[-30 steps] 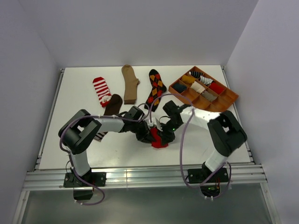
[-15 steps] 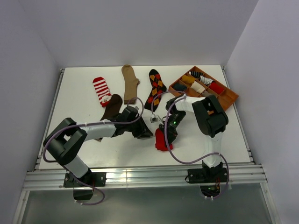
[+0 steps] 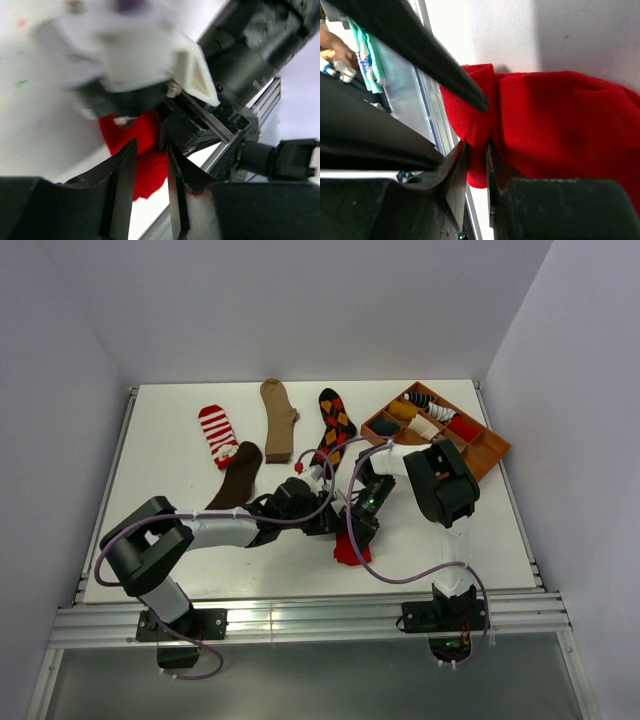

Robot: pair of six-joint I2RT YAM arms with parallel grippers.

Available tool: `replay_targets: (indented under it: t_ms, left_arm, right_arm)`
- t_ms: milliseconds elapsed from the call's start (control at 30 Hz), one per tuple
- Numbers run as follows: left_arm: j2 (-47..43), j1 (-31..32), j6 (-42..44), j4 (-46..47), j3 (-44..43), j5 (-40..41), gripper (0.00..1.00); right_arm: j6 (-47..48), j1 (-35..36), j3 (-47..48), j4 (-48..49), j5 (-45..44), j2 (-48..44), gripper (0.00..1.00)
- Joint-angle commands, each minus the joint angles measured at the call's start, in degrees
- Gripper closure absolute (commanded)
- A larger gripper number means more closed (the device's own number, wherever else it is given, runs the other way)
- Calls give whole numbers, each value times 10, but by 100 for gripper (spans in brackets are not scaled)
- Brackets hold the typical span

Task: Roll the socks
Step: Roll the sock at the center of the board.

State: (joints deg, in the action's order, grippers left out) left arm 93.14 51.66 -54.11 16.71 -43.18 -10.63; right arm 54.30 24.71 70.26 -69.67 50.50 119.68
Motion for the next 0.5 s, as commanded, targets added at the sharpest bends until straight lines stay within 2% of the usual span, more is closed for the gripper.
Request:
replay_targets:
  t_ms: [0, 133, 467]
  left_arm:
    - [20, 22, 55, 82, 8, -19, 64]
    - [45, 34, 77, 125, 20, -41, 61]
    - [72, 34, 67, 237, 68, -114, 59]
  right_arm:
    - [14, -7, 12, 32, -48, 26, 76]
    - [33, -14, 26, 3, -33, 46, 76]
    - [23, -26, 43, -7, -32, 61, 76]
